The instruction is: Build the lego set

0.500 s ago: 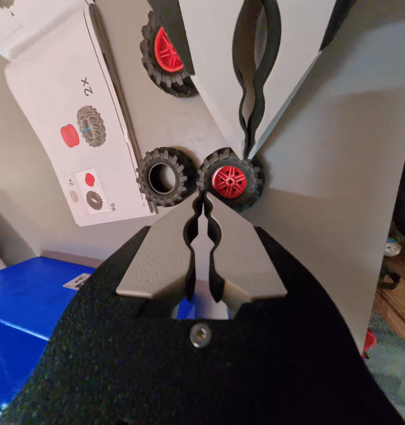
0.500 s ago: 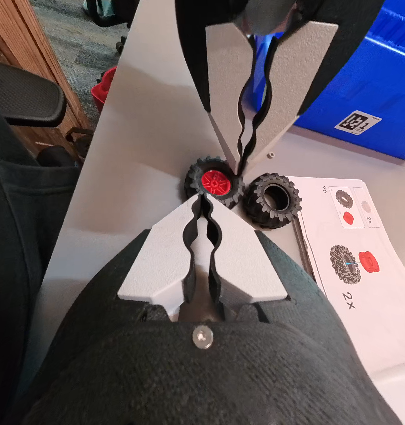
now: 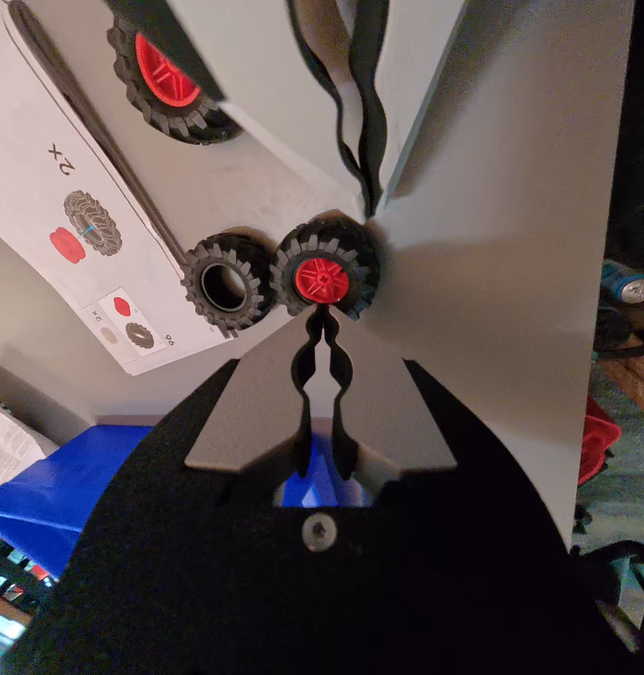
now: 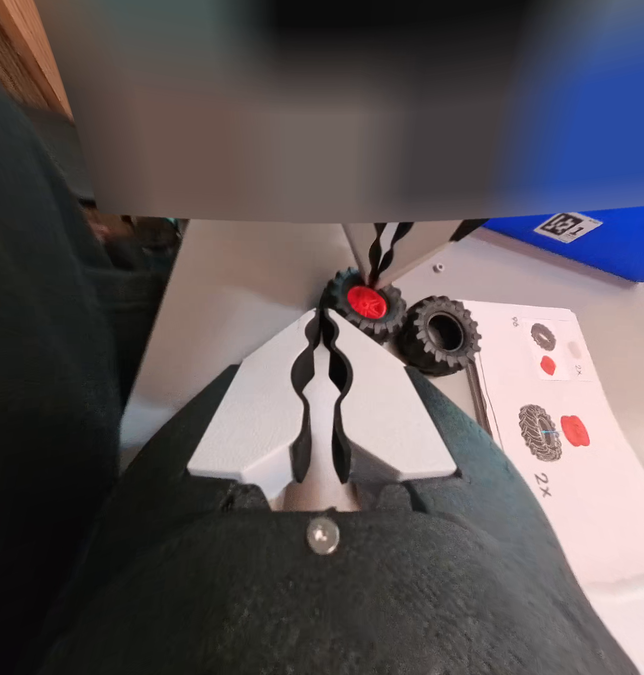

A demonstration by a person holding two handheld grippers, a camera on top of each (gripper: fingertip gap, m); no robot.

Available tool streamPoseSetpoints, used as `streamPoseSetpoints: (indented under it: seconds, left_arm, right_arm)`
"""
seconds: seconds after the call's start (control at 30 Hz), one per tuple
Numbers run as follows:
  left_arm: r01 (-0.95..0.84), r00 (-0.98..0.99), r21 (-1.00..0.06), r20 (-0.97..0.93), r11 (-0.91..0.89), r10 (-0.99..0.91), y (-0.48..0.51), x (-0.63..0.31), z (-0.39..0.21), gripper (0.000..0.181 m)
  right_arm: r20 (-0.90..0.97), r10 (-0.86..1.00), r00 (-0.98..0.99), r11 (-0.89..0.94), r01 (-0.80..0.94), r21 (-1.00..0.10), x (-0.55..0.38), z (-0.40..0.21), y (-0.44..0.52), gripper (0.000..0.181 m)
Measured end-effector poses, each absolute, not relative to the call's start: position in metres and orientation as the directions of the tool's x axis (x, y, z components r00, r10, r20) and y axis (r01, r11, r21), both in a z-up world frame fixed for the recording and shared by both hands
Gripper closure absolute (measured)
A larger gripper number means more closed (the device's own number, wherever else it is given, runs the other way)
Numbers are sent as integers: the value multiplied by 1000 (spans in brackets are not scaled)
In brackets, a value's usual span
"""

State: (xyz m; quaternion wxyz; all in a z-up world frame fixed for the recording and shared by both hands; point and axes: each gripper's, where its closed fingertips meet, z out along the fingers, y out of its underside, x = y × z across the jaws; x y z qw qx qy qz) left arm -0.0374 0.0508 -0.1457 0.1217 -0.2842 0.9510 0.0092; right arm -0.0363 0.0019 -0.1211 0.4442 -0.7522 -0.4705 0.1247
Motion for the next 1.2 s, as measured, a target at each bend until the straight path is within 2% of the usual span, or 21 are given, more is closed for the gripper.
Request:
streamPoseSetpoints:
  seconds: [0.03, 0.17, 0.23, 0.27, 0.3, 0.33, 0.37, 0.43, 0.47, 0.57, 0.63, 0.7, 0.77, 0.9, 1.03, 1.13, 1.2]
  left_arm:
    - [-539, -812, -48, -234, 841, -534, 50, -37, -146, 181]
    - [-557, -798, -97, -212, 825, -564, 46, -36, -149, 181]
    - [-544, -794, -141, -230, 827, -562, 38, -30, -152, 181]
    - [-522, -814, -55, -267, 851, -516, 46, -32, -152, 181]
    - [-496, -834, 76, -320, 865, -450, 61, -34, -149, 181]
    - [-485, -838, 144, -361, 863, -410, 73, -35, -145, 181]
    - [-508, -821, 107, -360, 855, -443, 74, -35, -143, 181]
    - [-576, -765, -71, -305, 814, -568, 61, -34, -136, 181]
    - [-588, -741, -124, -313, 799, -594, 58, -31, -128, 181]
    - [-656, -641, -187, -372, 731, -671, 73, -30, -110, 181]
    - [-771, -524, -204, -334, 603, -783, 90, -43, -114, 181]
    - [-873, -353, -231, -305, 428, -884, 101, -56, -122, 170]
    - [-908, -184, -328, -248, 262, -951, 97, -62, -128, 158]
    - [-818, 220, -558, -74, -143, -973, 94, -61, -137, 130]
    - [-638, 474, -656, 79, -403, -877, 105, -58, -147, 111]
    - [-544, 522, -672, 199, -503, -829, 102, -55, -156, 122]
    - [-527, 492, -699, 212, -483, -844, 97, -52, -158, 127]
  right_arm:
    - [211, 814, 540, -177, 578, -796, -34, -117, 4, 181]
    - [361, 757, 545, -112, 653, -749, -18, -119, 22, 181]
    - [410, 768, 491, -94, 720, -687, -17, -133, 25, 169]
    - [430, 759, 489, -78, 724, -685, -18, -132, 28, 169]
    - [444, 760, 474, -49, 724, -688, -21, -130, 27, 168]
    - [458, 760, 461, -16, 718, -696, -24, -125, 26, 167]
    - [471, 756, 454, 6, 715, -699, -25, -122, 26, 166]
    - [506, 722, 472, -3, 733, -680, -19, -120, 33, 165]
    - [506, 726, 465, -6, 741, -671, -18, -122, 34, 165]
    - [502, 729, 465, -19, 747, -665, -18, -123, 41, 157]
    - [521, 723, 454, -16, 765, -644, -19, -124, 46, 154]
    - [516, 720, 464, -60, 782, -620, -15, -129, 51, 152]
    - [482, 710, 513, -117, 761, -639, -11, -127, 55, 151]
    - [313, 707, 635, -206, 607, -768, -12, -113, 60, 150]
    - [132, 698, 704, -303, 457, -836, -12, -103, 68, 145]
    - [37, 696, 717, -367, 400, -840, -13, -102, 71, 139]
    - [3, 693, 721, -388, 376, -842, -13, -99, 73, 138]
